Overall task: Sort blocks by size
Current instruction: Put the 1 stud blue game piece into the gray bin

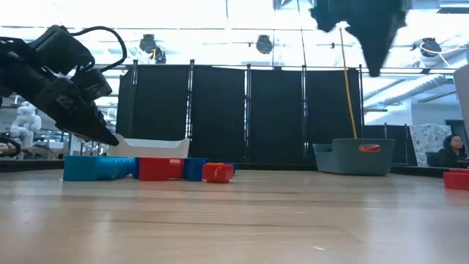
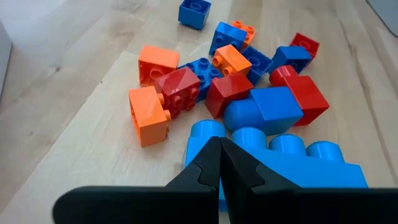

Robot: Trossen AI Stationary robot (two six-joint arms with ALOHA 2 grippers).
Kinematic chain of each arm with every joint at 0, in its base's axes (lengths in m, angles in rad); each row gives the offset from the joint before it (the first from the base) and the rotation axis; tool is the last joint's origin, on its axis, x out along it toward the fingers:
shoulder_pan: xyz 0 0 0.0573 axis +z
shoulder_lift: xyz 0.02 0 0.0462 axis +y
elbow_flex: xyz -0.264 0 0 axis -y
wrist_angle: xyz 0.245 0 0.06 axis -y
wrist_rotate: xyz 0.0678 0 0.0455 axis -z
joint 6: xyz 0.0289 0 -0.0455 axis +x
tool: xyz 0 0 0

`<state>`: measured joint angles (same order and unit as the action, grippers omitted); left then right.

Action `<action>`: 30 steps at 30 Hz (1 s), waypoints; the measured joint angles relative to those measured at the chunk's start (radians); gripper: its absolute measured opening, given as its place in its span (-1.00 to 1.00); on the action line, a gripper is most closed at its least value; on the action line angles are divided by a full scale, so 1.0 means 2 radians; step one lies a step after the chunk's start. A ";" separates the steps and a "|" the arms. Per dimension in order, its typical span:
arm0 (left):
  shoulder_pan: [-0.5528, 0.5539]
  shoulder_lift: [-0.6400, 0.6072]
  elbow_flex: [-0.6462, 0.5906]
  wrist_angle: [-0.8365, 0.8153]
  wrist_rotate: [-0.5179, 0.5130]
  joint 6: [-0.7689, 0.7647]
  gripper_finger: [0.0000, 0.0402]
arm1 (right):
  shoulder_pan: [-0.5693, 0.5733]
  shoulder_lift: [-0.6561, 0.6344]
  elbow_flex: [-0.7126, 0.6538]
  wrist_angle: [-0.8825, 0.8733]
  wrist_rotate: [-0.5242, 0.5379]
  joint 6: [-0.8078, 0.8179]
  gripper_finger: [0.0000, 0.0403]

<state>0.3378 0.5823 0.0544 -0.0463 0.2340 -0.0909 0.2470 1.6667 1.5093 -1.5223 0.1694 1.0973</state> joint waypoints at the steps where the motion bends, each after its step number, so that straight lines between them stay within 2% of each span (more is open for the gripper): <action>1: 0.000 0.000 0.000 0.001 0.000 0.000 -0.95 | 0.010 -0.021 -0.024 0.011 0.007 0.043 -1.00; 3: 0.000 0.000 0.000 0.007 0.000 -0.002 -0.95 | 0.032 -0.054 -0.074 0.019 0.004 0.117 -1.00; 5: 0.000 0.000 0.000 0.008 0.000 -0.002 -0.95 | 0.051 -0.071 -0.126 0.022 -0.026 0.160 -1.00; 10: 0.000 0.000 0.000 0.007 0.000 -0.003 -0.95 | 0.072 -0.088 -0.216 0.035 -0.113 0.169 -0.99; 13: 0.000 0.000 0.000 0.008 0.000 -0.003 -0.95 | 0.075 -0.087 -0.243 0.069 -0.143 0.156 -0.91; 18: 0.000 0.000 0.000 0.008 -0.001 -0.003 -0.95 | 0.074 -0.087 -0.268 0.117 -0.149 0.165 -0.54; 25: 0.000 0.000 0.000 0.008 -0.001 -0.003 -0.95 | 0.074 -0.087 -0.299 0.077 -0.127 0.240 0.12; 30: 0.000 0.000 0.000 0.008 0.000 -0.003 -0.95 | 0.074 -0.087 -0.323 0.089 -0.127 0.253 0.40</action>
<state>0.3378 0.5823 0.0544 -0.0311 0.2330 -0.0967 0.3946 1.4925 0.8637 -1.3433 -0.0841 1.6040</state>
